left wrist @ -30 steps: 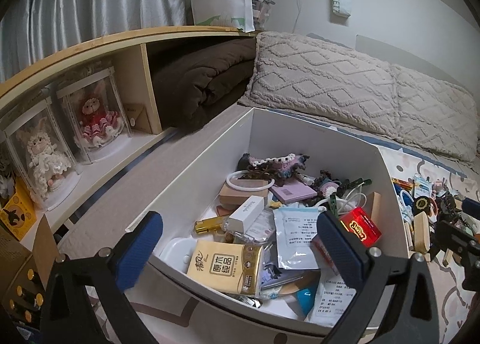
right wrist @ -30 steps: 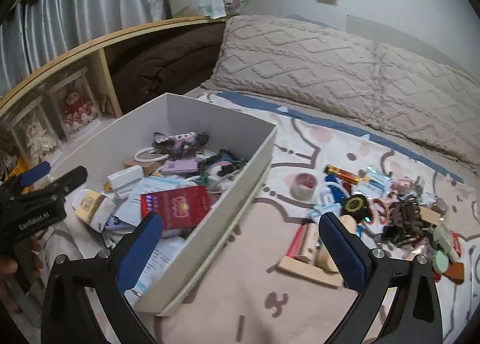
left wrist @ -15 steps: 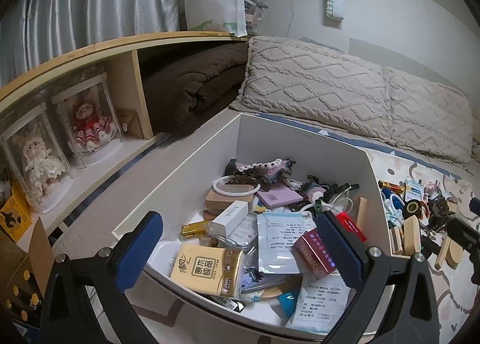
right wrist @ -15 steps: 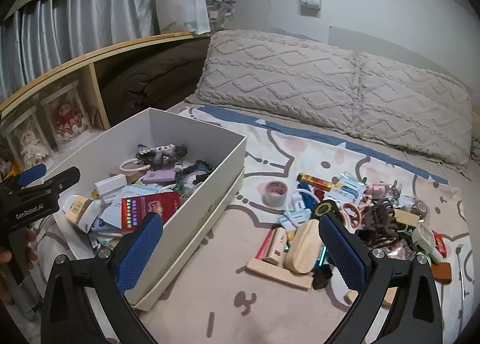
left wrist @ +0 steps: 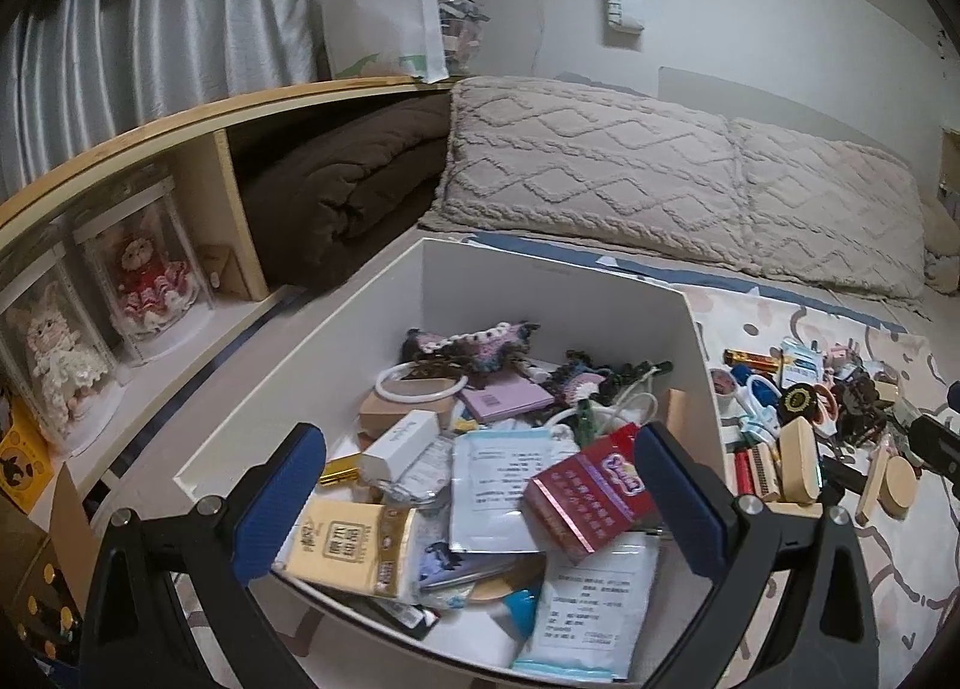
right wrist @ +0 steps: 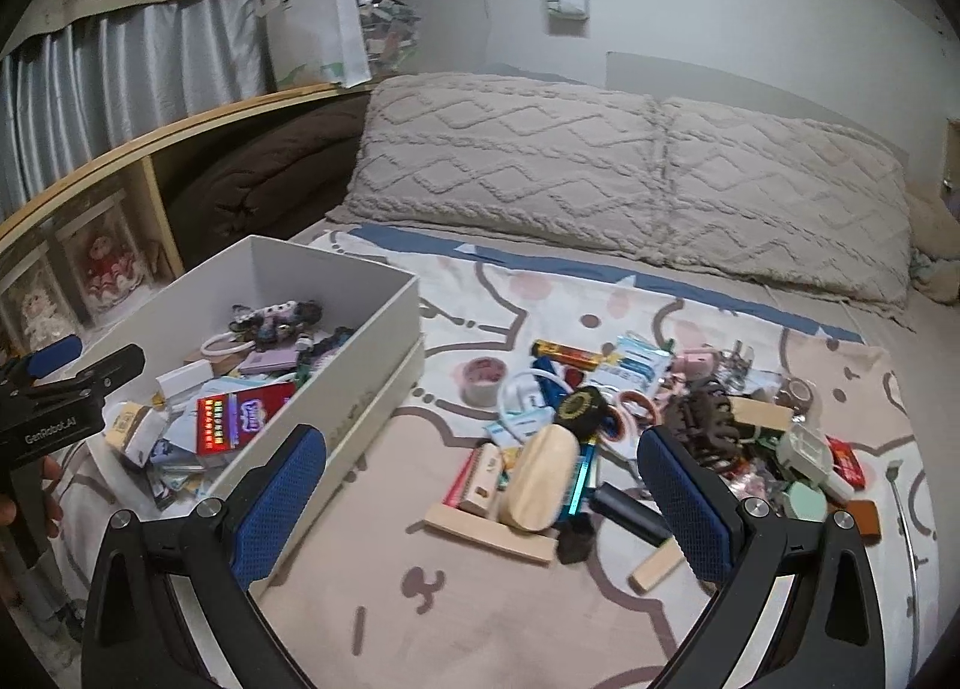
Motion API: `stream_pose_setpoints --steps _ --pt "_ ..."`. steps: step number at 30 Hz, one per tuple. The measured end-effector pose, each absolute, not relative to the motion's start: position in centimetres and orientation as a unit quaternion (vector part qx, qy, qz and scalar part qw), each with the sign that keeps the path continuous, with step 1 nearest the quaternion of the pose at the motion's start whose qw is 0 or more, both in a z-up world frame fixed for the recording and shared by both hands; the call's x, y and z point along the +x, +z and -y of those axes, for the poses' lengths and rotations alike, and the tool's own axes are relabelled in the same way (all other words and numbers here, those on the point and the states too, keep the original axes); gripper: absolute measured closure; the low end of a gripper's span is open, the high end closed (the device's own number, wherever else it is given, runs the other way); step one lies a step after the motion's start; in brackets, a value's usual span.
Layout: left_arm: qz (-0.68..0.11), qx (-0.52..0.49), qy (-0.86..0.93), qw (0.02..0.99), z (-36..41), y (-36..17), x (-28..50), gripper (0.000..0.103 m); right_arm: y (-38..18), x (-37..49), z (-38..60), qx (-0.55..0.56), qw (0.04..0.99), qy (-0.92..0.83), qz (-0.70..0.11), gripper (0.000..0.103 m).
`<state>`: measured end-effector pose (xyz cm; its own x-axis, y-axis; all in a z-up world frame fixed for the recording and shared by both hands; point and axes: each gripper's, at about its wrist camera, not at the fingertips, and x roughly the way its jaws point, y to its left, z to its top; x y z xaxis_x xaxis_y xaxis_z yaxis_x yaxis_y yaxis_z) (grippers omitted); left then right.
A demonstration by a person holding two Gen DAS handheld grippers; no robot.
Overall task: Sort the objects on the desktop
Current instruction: 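Withdraw both tools from the shoebox back toward the pile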
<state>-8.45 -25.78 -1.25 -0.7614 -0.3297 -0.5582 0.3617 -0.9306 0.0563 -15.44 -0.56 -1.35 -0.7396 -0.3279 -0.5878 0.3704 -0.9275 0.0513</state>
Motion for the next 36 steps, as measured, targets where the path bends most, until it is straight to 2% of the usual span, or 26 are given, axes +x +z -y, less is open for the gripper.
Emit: stream_pose_setpoints --steps 36 --pt "-0.026 0.262 -0.964 0.047 12.9 -1.1 -11.1 0.0 -1.9 -13.3 -13.6 0.266 0.085 -0.96 -0.011 0.0"
